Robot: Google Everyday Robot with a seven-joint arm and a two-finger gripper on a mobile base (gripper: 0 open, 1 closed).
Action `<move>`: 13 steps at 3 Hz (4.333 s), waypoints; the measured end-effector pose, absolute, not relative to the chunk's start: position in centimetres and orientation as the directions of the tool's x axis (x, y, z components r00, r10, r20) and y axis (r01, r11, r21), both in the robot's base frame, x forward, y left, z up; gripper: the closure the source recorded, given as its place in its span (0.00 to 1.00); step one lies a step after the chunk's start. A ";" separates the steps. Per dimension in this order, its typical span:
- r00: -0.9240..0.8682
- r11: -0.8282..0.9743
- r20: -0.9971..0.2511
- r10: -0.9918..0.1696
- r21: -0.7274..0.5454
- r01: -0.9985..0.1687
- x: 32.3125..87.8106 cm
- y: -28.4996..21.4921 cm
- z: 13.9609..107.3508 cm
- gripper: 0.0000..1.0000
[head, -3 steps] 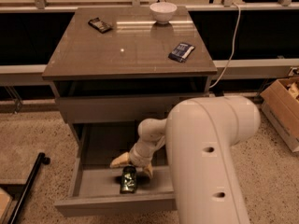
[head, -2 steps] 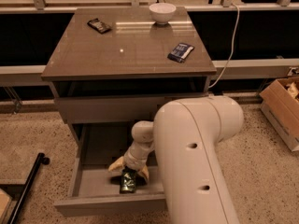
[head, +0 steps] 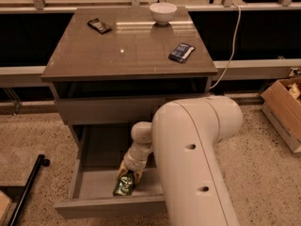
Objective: Pick green can from middle drawer and place on counter
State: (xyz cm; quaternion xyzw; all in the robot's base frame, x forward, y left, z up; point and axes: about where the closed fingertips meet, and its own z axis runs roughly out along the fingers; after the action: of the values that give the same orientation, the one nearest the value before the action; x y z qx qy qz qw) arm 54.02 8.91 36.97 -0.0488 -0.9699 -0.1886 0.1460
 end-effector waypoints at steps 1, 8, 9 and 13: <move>-0.963 0.915 0.264 0.056 0.373 0.155 54.2 8.3 39.6 0.84; -0.809 0.817 -0.584 0.067 0.497 -0.291 60.9 -15.9 85.7 1.00; -0.814 0.841 -0.573 0.094 0.483 -0.243 61.2 -16.1 84.1 1.00; -0.273 0.857 -0.953 -0.131 0.030 -0.514 74.7 -10.1 100.4 1.00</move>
Offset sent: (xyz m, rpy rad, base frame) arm 0.0177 -0.0495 0.1404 0.2255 -0.2459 -0.1038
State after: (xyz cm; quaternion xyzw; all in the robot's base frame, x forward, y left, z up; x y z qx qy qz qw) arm 74.72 -10.12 100.38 0.2069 -0.7798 -0.1692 -0.5661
